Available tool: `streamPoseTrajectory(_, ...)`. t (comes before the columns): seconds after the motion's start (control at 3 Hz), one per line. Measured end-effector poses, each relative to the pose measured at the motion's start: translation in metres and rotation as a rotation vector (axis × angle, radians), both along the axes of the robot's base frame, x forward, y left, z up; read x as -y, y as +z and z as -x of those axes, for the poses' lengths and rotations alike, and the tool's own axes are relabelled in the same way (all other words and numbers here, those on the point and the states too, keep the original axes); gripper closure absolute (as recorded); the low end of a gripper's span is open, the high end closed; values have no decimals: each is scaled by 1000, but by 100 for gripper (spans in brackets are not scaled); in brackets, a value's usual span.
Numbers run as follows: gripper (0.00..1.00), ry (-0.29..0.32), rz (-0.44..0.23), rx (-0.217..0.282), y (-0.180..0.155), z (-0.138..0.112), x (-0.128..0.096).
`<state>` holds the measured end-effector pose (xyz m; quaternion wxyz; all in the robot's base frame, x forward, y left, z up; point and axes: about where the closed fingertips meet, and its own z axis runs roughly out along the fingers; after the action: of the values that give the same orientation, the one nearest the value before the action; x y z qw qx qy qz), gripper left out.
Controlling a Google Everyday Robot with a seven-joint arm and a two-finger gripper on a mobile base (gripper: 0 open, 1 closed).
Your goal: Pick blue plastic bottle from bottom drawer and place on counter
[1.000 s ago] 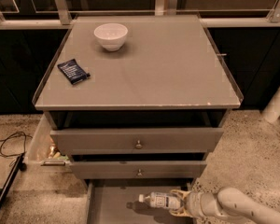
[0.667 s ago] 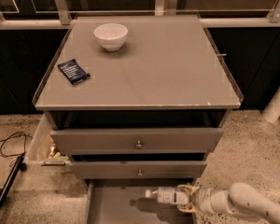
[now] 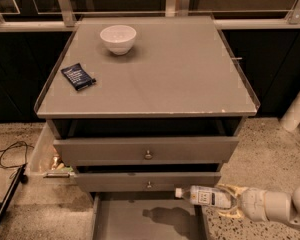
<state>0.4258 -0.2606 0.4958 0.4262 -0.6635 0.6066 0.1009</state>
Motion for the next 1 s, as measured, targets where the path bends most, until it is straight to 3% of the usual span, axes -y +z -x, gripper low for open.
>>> streamPoseTrajectory(0.67, 100, 12, 15, 14, 10, 6, -3)
streamPoseTrajectory(1.0, 100, 59, 45, 98, 61, 14, -11)
